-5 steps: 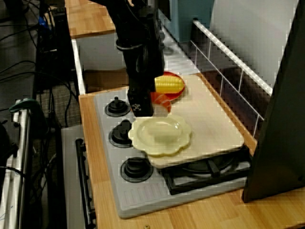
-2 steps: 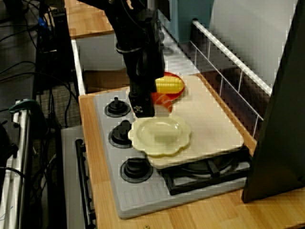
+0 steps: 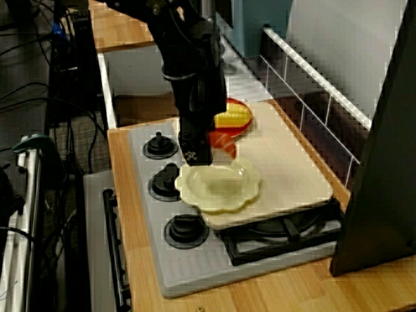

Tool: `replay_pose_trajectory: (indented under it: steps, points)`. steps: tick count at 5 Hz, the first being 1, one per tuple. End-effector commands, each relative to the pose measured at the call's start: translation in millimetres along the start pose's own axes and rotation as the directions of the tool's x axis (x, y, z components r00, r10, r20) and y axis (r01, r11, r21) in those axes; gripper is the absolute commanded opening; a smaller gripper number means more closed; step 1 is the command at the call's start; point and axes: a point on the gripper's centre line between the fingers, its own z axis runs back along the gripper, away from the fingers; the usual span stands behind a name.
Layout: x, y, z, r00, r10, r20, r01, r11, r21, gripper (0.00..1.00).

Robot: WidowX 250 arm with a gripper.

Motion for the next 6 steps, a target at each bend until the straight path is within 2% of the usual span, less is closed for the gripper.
replay_pose_trajectory:
  steps: [1, 2, 6]
  points:
    - [2.9, 0, 4.5, 1.000, 0.005, 0.028, -0.005, 1.000, 0.014, 0.00]
    - [1.0, -2, 2.2, 1.000, -0.005, 0.019, 0.004, 1.000, 0.024, 1.00]
    - [-0.2, 3, 21.0, 0.999, 0.019, 0.047, -0.019, 1.000, -0.001, 1.00]
